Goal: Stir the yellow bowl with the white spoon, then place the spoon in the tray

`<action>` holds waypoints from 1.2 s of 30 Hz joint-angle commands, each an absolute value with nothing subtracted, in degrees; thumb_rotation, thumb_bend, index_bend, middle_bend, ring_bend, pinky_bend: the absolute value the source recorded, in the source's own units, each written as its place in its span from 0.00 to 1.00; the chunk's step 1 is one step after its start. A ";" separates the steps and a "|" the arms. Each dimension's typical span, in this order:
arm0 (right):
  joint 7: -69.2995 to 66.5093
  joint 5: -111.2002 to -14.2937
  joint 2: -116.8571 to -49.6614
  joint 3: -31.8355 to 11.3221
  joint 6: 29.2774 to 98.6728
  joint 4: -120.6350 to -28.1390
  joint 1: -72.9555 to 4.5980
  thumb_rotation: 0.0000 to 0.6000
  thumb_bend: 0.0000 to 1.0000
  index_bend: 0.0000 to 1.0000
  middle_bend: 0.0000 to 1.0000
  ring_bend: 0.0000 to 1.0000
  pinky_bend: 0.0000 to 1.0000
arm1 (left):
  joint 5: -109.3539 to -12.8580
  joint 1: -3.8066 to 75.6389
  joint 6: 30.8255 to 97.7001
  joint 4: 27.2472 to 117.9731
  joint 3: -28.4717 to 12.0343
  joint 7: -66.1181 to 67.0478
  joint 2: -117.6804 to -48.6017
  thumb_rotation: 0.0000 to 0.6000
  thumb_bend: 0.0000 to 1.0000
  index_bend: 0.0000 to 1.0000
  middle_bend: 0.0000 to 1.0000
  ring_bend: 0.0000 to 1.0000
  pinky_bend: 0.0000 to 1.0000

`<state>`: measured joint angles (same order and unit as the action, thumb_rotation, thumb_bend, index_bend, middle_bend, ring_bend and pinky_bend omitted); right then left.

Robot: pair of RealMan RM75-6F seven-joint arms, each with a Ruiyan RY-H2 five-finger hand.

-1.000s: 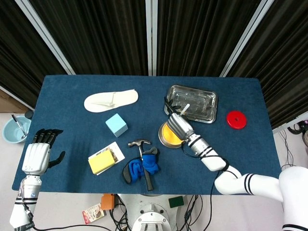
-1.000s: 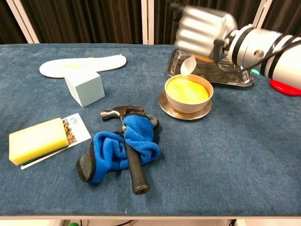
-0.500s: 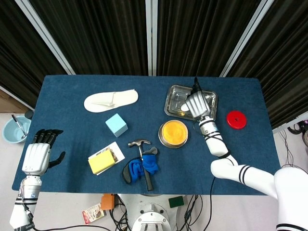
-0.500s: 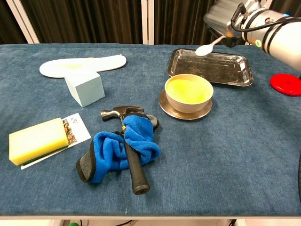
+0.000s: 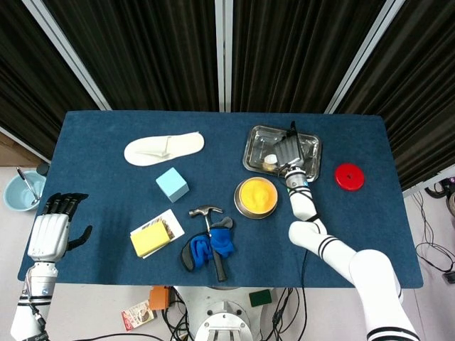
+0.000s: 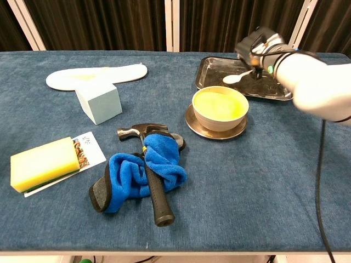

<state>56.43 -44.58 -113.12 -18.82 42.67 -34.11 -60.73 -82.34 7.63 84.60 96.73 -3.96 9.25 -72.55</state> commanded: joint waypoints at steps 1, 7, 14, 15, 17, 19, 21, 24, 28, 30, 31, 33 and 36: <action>54.29 -43.42 -115.14 -20.08 41.08 -31.95 -61.89 1.00 0.32 0.49 0.33 0.16 0.00 | -82.36 7.48 84.76 96.72 -3.91 9.20 -72.45 1.00 0.26 0.21 0.21 0.15 0.12; 53.70 -42.84 -112.42 -21.09 42.91 -36.20 -60.80 1.00 0.23 0.37 0.28 0.13 0.00 | -83.40 7.34 85.64 96.47 -4.01 8.66 -72.43 1.00 0.26 0.21 0.21 0.15 0.12; 48.20 -46.97 -93.54 -20.90 53.99 -65.84 -50.76 1.00 0.22 0.33 0.27 0.12 0.00 | -83.05 7.38 85.38 96.72 -4.29 8.93 -71.12 1.00 0.26 0.21 0.21 0.15 0.12; 47.11 -48.28 -89.12 -20.30 56.50 -72.21 -48.05 1.00 0.22 0.33 0.27 0.12 0.00 | -82.89 7.37 85.35 96.74 -4.39 8.94 -70.88 1.00 0.26 0.21 0.21 0.15 0.12; 44.98 -50.07 -82.86 -19.30 59.75 -80.85 -43.97 1.00 0.22 0.32 0.26 0.12 0.00 | -82.60 7.41 85.17 96.74 -4.49 9.02 -70.60 1.00 0.26 0.21 0.21 0.15 0.12; 41.24 -52.84 -76.43 -18.03 63.49 -89.03 -39.14 1.00 0.23 0.29 0.25 0.12 0.00 | -82.36 7.49 84.92 96.63 -4.55 9.22 -70.47 1.00 0.26 0.21 0.21 0.15 0.12; 36.96 -56.01 -71.78 -16.65 66.70 -94.23 -34.90 1.00 0.23 0.25 0.23 0.11 0.00 | -82.27 7.55 84.83 96.48 -4.59 9.48 -70.55 1.00 0.26 0.21 0.21 0.15 0.12; 28.62 -62.87 -64.85 -13.01 72.09 -100.18 -27.38 1.00 0.23 0.18 0.19 0.06 0.00 | -82.27 7.49 84.89 96.23 -4.55 9.25 -70.86 1.00 0.26 0.21 0.21 0.15 0.12; 20.62 -71.38 -61.46 -7.68 79.20 -100.89 -19.52 1.00 0.24 0.13 0.13 0.00 0.00 | -82.70 6.99 85.76 96.23 -4.30 9.23 -71.02 1.00 0.26 0.21 0.21 0.15 0.12; 17.87 -74.27 -61.82 -5.39 82.52 -99.80 -16.28 1.00 0.24 0.13 0.12 0.00 0.00 | -83.14 6.65 86.37 96.34 -4.07 9.22 -71.24 1.00 0.26 0.21 0.21 0.15 0.12; 15.76 -75.76 -62.24 -4.02 84.19 -99.07 -14.35 1.00 0.24 0.12 0.12 0.00 0.00 | -83.44 6.45 86.65 96.40 -3.85 9.28 -71.39 1.00 0.26 0.21 0.21 0.15 0.12; 12.09 -77.88 -63.25 -2.06 86.67 -97.39 -11.40 1.00 0.24 0.12 0.12 0.00 0.00 | -83.90 6.19 86.91 96.55 -3.42 9.71 -71.54 1.00 0.26 0.21 0.21 0.15 0.12; 7.60 -81.13 -65.57 -0.05 90.33 -93.67 -7.93 1.00 0.26 0.12 0.12 0.00 0.00 | -84.64 5.89 87.34 96.97 -2.95 10.50 -71.58 1.00 0.26 0.21 0.21 0.15 0.12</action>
<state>11.45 -77.71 -64.07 -2.84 87.09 -96.75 -11.47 -84.46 6.01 87.19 96.82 -3.10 10.33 -71.55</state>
